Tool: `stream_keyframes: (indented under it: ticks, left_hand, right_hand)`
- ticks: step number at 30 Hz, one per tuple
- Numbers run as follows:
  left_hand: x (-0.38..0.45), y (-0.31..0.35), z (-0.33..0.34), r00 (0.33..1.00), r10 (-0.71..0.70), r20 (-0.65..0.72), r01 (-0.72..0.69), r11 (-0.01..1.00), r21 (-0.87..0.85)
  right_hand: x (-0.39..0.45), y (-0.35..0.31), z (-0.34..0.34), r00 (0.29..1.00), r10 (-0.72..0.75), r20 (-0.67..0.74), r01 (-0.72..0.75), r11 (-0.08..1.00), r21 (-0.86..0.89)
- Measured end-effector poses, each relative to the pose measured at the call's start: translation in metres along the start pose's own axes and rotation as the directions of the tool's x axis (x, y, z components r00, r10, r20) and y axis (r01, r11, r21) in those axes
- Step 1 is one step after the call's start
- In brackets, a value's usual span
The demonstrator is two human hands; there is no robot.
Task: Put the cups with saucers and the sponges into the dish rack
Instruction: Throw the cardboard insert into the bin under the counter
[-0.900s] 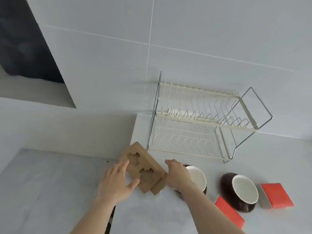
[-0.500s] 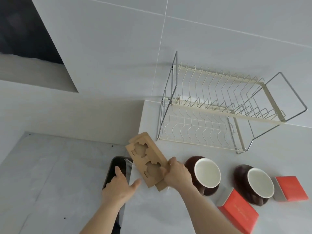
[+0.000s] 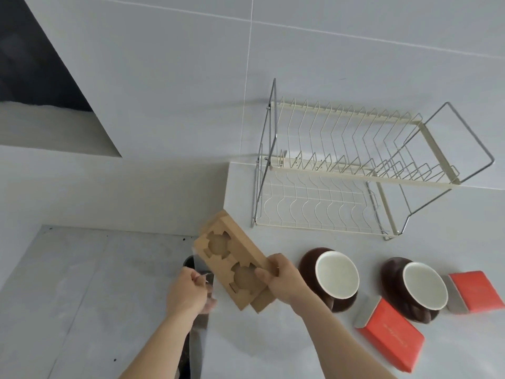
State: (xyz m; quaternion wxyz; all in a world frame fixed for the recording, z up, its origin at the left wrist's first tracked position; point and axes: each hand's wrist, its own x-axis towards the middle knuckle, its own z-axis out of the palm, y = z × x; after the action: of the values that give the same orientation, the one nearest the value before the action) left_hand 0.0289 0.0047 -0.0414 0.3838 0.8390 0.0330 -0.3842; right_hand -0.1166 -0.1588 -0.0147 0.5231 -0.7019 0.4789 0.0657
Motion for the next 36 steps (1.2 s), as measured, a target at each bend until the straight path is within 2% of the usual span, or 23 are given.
stream_keyframes:
  ticks: [2, 5, 8, 9, 13, 18, 23, 27, 31, 36]
  left_hand:
    - [-0.002, 0.007, 0.001, 0.999, -0.053, -0.010, 0.049, 0.967, -0.252]
    - [-0.004, 0.017, 0.001, 0.997, -0.077, -0.030, 0.054, 0.885, -0.463]
    - [-0.009, 0.029, -0.001, 0.992, -0.082, 0.094, 0.123, 0.765, -0.632]
    - [-0.012, 0.030, -0.001, 0.988, -0.048, 0.145, 0.131, 0.757, -0.640]
    - [-0.018, 0.022, -0.009, 0.961, 0.139, 0.238, -0.037, 0.920, -0.390]
    - [-0.007, 0.009, -0.030, 0.958, 0.138, 0.251, -0.071, 0.964, -0.258]
    - [0.019, -0.002, -0.070, 0.988, 0.153, -0.011, -0.153, 0.980, -0.126]
    - [0.045, -0.011, -0.108, 0.974, 0.111, -0.196, -0.126, 0.990, -0.067]
    - [0.077, -0.028, -0.138, 0.957, 0.112, -0.268, -0.121, 0.993, -0.016]
    - [0.122, -0.073, -0.134, 0.978, 0.101, -0.182, -0.093, 0.994, 0.052]
  right_hand:
    - [-0.002, 0.000, -0.002, 0.999, -0.012, 0.050, 0.009, 0.998, 0.061]
    - [-0.004, 0.002, -0.002, 0.996, -0.001, 0.084, -0.003, 0.999, 0.041]
    - [-0.003, 0.008, 0.001, 0.998, 0.000, 0.055, 0.003, 0.998, -0.062]
    - [-0.002, 0.009, 0.003, 1.000, 0.001, 0.029, 0.002, 0.997, -0.077]
    - [0.000, 0.004, 0.008, 0.997, 0.011, -0.079, -0.014, 0.999, -0.040]
    - [0.006, -0.025, 0.033, 0.994, -0.068, -0.091, 0.069, 0.998, 0.006]
    - [0.014, -0.069, 0.081, 0.969, -0.244, -0.025, 0.240, 0.965, -0.109]
    - [0.026, -0.098, 0.129, 0.945, -0.325, -0.026, 0.321, 0.941, -0.104]
    - [0.045, -0.106, 0.185, 0.968, -0.251, -0.019, 0.247, 0.961, -0.123]
    - [0.074, -0.082, 0.236, 0.997, -0.077, 0.026, 0.081, 0.974, -0.213]
